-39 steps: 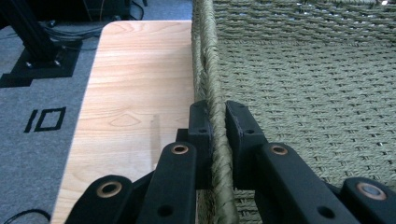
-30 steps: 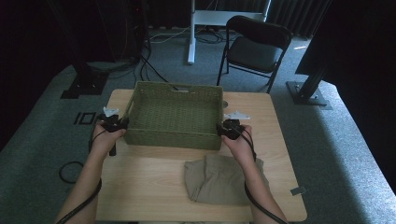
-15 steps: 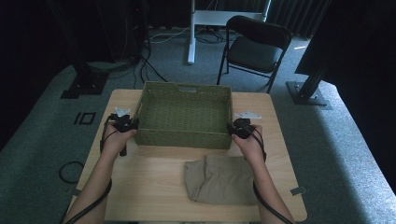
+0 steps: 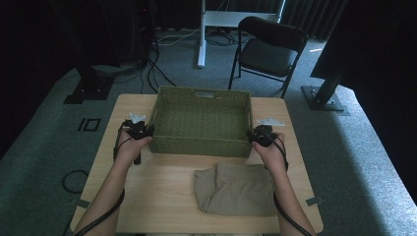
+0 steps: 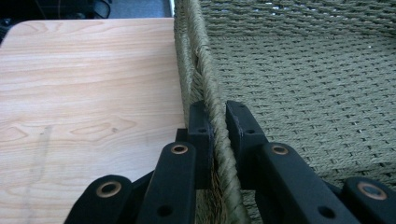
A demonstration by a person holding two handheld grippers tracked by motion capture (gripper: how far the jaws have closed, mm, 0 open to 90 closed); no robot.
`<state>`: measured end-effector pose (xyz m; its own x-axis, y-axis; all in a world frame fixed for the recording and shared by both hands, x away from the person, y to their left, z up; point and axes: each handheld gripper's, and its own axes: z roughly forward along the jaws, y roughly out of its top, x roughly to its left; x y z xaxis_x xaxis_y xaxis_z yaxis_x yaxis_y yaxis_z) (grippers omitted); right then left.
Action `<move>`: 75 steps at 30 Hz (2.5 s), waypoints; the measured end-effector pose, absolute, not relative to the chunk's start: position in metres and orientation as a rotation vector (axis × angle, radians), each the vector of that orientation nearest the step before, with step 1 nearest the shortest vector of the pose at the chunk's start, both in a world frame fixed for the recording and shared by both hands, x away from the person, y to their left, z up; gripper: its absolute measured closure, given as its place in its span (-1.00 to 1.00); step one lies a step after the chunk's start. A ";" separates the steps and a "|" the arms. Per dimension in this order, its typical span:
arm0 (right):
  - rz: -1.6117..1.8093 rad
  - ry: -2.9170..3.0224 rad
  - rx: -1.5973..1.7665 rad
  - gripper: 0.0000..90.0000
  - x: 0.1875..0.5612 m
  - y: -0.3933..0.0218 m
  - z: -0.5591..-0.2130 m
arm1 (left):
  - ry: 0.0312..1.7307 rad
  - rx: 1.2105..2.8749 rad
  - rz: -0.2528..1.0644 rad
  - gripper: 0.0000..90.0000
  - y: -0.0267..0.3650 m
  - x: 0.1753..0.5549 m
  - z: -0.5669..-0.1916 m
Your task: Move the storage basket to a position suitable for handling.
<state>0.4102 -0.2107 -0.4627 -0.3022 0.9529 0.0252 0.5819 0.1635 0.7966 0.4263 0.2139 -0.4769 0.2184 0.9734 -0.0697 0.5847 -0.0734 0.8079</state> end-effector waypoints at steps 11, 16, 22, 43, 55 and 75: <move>0.977 1.936 1.477 0.60 0.409 -0.235 -0.462 | 1.440 1.768 0.642 0.83 0.192 0.428 -0.477; 0.974 1.930 1.490 0.61 0.409 -0.245 -0.462 | 1.438 1.766 0.633 0.83 0.182 0.428 -0.477; 0.971 1.929 1.499 0.61 0.409 -0.255 -0.462 | 1.433 1.772 0.628 0.82 0.173 0.428 -0.477; 0.950 1.908 1.539 0.64 0.408 -0.296 -0.461 | 1.401 1.794 0.600 0.80 0.134 0.419 -0.477; 0.925 1.906 1.546 0.65 0.406 -0.316 -0.461 | 1.385 1.836 0.592 0.78 0.113 0.417 -0.475; 0.932 1.870 1.596 0.66 0.396 -0.345 -0.461 | 1.344 1.871 0.571 0.76 0.086 0.420 -0.475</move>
<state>0.3956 -0.3451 -0.4609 -0.1821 0.9818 0.0543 0.6345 0.0751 0.7692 0.4202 0.0861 -0.4748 0.3490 0.9347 -0.0670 0.6003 -0.1681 0.7819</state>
